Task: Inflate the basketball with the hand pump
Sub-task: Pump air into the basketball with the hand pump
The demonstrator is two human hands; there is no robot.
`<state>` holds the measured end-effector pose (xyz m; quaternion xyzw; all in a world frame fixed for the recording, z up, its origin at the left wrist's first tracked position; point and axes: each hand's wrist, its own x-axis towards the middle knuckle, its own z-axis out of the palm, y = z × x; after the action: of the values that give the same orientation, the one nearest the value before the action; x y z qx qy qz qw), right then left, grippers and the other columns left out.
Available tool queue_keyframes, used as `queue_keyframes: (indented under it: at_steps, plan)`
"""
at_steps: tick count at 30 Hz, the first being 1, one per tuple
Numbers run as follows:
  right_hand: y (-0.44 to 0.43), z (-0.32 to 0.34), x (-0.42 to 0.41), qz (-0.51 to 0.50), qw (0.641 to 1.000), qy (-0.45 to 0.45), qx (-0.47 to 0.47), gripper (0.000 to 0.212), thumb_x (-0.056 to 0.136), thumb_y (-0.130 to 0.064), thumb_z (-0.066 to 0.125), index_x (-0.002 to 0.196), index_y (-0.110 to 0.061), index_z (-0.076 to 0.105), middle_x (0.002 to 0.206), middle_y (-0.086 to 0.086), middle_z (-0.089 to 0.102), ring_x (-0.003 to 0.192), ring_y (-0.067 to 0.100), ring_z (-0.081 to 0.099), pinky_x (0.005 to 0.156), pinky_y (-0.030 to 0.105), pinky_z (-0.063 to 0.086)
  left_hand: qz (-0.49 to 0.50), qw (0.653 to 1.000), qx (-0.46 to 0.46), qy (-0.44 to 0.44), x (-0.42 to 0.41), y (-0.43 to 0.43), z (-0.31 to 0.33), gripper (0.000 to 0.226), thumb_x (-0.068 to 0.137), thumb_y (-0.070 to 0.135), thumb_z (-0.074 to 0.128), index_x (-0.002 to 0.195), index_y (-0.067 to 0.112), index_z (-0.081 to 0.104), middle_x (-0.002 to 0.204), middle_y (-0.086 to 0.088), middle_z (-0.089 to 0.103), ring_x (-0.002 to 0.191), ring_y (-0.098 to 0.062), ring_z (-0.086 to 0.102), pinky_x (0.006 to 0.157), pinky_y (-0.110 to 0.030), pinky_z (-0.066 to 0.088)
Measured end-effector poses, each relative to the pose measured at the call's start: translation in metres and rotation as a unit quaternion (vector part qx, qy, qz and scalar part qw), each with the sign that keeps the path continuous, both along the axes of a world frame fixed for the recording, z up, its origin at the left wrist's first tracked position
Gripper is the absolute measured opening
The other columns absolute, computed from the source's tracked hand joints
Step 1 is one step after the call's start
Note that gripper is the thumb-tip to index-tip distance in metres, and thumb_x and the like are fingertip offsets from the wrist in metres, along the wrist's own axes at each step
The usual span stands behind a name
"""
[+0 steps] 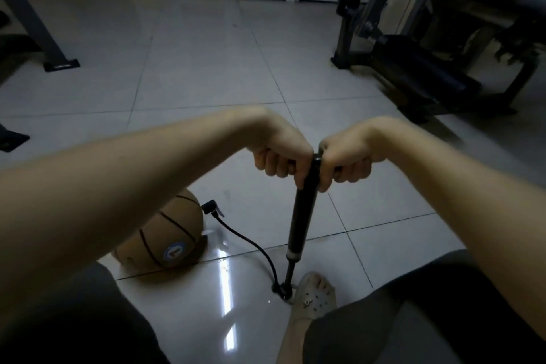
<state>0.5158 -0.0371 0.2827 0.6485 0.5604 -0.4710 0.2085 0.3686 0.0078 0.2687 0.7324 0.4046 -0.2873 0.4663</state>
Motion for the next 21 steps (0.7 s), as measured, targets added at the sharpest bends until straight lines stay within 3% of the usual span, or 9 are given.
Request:
queue_keyframes:
  at_steps: [4,11,16,21]
  plan:
    - [-0.012,-0.081,-0.001,0.02,0.999,-0.027,-0.042,0.02,0.085,-0.01,0.07,0.074,-0.014,0.054,0.054,-0.001,0.034,0.046,0.014,0.026,0.046,0.025,0.02,-0.018,0.999,-0.011,0.049,0.009,-0.017,-0.08,0.036,0.084,0.009,0.064,0.058,0.021,0.042,0.056,0.002,0.026,0.046,-0.014,0.019,0.045,-0.023,0.012]
    - [-0.027,-0.177,-0.001,0.034,0.994,-0.004,-0.101,0.01,0.086,-0.014,0.07,0.082,-0.012,0.061,0.054,-0.001,0.038,0.045,0.014,0.029,0.047,0.027,0.025,0.0,0.997,-0.065,0.046,0.006,-0.04,-0.176,0.024,0.079,0.012,0.067,0.062,0.017,0.051,0.056,0.001,0.033,0.049,-0.016,0.025,0.051,-0.028,0.018]
    - [-0.036,-0.187,-0.006,0.044,0.997,-0.03,-0.052,0.009,0.087,-0.016,0.07,0.084,-0.009,0.065,0.057,0.002,0.044,0.048,0.016,0.035,0.049,0.027,0.031,0.009,0.998,-0.028,0.047,0.006,-0.049,-0.181,0.024,0.08,0.012,0.067,0.063,0.017,0.051,0.06,0.0,0.038,0.049,-0.016,0.029,0.048,-0.026,0.019]
    - [-0.029,-0.134,-0.004,0.05,0.997,-0.03,-0.049,0.014,0.089,-0.018,0.071,0.086,-0.008,0.061,0.058,0.001,0.041,0.046,0.015,0.033,0.046,0.027,0.029,0.009,0.998,-0.014,0.053,0.008,-0.046,-0.129,0.025,0.086,0.013,0.065,0.065,0.016,0.051,0.059,0.0,0.035,0.046,-0.014,0.027,0.045,-0.023,0.018]
